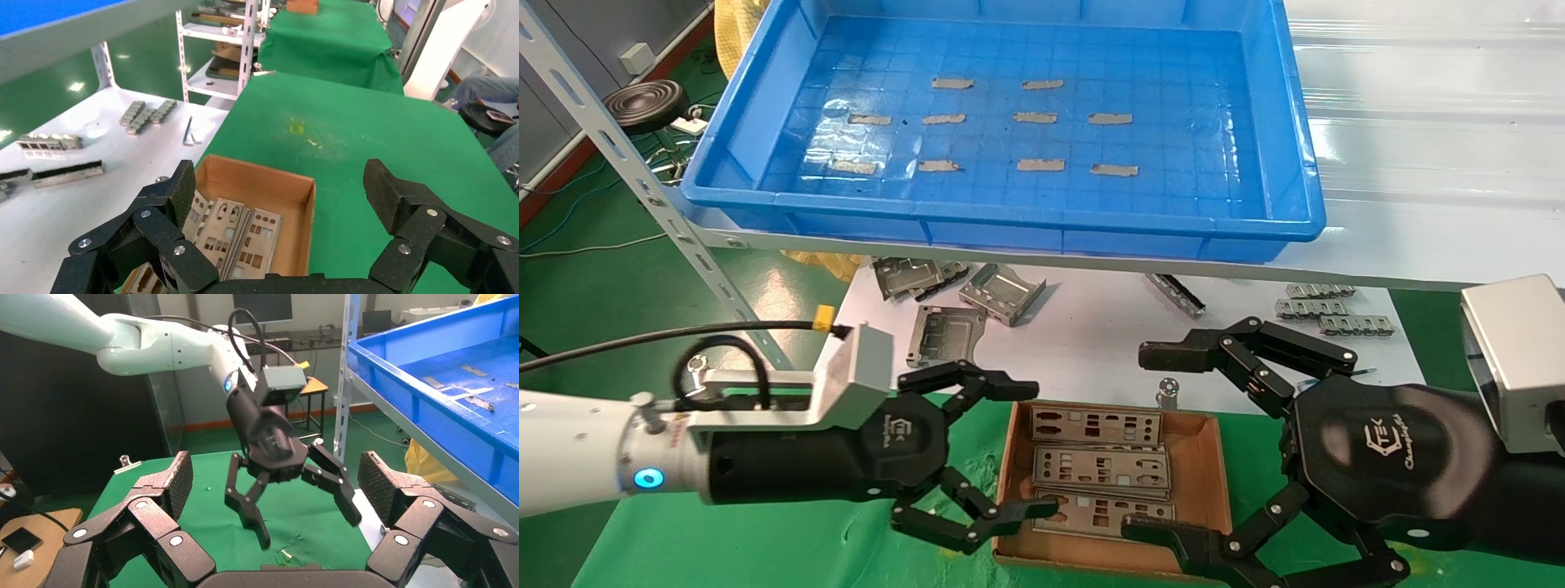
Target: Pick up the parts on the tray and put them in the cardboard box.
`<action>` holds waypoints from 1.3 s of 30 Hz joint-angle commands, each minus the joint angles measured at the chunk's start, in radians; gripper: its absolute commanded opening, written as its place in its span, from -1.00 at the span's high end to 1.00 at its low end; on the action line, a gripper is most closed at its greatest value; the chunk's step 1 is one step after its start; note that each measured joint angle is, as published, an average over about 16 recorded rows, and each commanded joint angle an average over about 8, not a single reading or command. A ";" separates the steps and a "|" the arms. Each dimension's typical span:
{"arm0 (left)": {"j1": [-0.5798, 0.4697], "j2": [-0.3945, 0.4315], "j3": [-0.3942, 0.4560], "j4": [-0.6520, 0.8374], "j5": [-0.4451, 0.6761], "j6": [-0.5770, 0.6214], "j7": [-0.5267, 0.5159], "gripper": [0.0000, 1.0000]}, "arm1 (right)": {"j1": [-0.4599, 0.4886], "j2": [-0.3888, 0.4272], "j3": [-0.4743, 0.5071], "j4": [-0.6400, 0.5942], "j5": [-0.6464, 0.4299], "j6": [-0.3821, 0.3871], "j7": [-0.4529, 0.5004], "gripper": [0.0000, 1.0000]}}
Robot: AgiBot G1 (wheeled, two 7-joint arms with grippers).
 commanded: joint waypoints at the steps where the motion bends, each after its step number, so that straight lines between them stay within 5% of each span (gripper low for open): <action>1: 0.011 -0.016 -0.016 -0.019 -0.010 0.003 -0.010 -1.00 | 0.000 0.000 0.000 0.000 0.000 0.000 0.000 -1.00; 39: 0.208 -0.308 -0.322 -0.381 -0.189 0.055 -0.203 -1.00 | 0.000 0.000 0.000 0.000 0.000 0.000 0.000 -1.00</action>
